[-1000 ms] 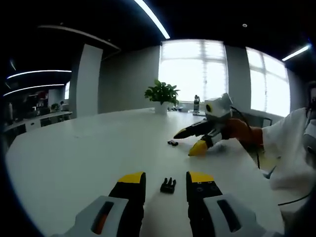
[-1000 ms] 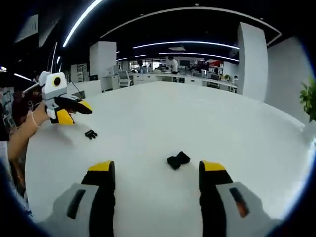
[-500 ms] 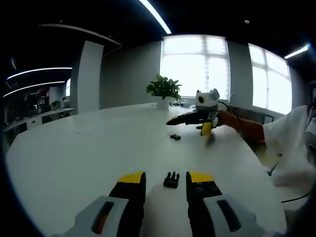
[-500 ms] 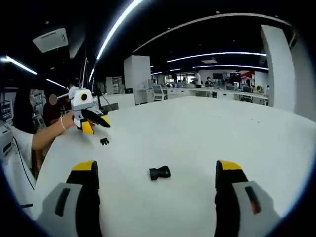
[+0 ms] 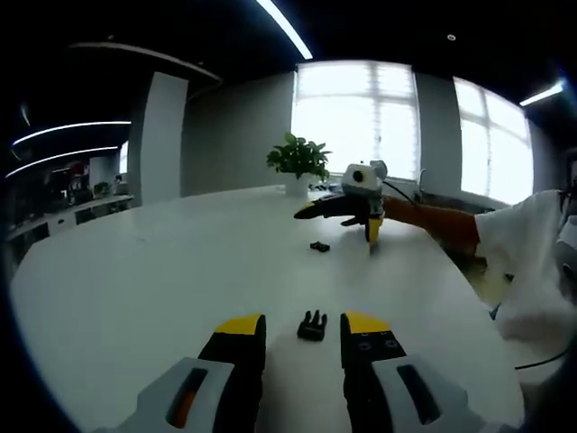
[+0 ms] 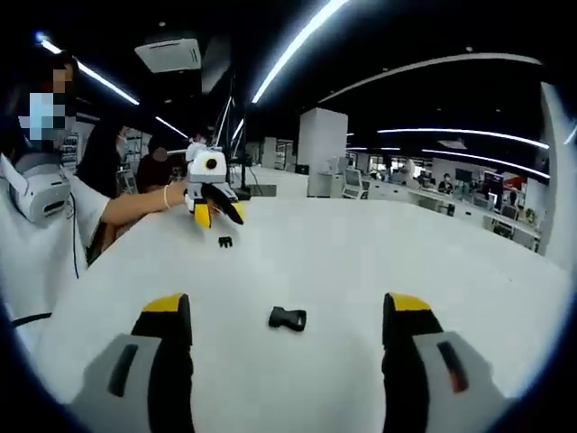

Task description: Snap the two parts of the plastic buckle together until the buckle closes and remains connected.

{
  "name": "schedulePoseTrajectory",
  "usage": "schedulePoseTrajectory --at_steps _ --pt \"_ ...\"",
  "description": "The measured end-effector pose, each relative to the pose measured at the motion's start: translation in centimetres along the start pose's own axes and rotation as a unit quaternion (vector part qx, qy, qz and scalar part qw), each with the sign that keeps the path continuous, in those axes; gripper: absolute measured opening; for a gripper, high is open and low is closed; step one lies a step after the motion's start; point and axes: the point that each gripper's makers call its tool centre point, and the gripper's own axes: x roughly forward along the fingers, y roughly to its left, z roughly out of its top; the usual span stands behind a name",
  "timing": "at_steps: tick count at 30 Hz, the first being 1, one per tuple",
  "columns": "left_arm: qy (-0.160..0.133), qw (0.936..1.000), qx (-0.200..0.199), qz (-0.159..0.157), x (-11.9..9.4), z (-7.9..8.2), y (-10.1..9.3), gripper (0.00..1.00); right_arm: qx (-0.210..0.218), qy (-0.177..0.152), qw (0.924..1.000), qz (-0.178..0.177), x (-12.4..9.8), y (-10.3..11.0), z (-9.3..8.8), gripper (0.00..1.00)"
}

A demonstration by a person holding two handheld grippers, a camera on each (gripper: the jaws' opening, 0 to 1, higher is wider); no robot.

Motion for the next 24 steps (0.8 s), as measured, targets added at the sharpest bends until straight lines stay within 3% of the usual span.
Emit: schedulePoseTrajectory --at_steps 7,12,24 --pt "-0.001 1.0000 0.002 -0.001 0.0 0.1 -0.1 0.33 -0.012 0.032 0.9956 0.088 0.8 1.3 -1.5 0.67" --pt "-0.004 1.0000 0.004 0.002 -0.1 0.3 0.0 0.32 0.003 0.047 0.9961 0.074 1.8 0.1 -1.8 0.46" --pt "-0.010 0.9999 0.006 0.002 -0.3 0.6 0.0 0.32 -0.001 0.059 0.9943 0.089 1.2 1.0 -2.0 0.37"
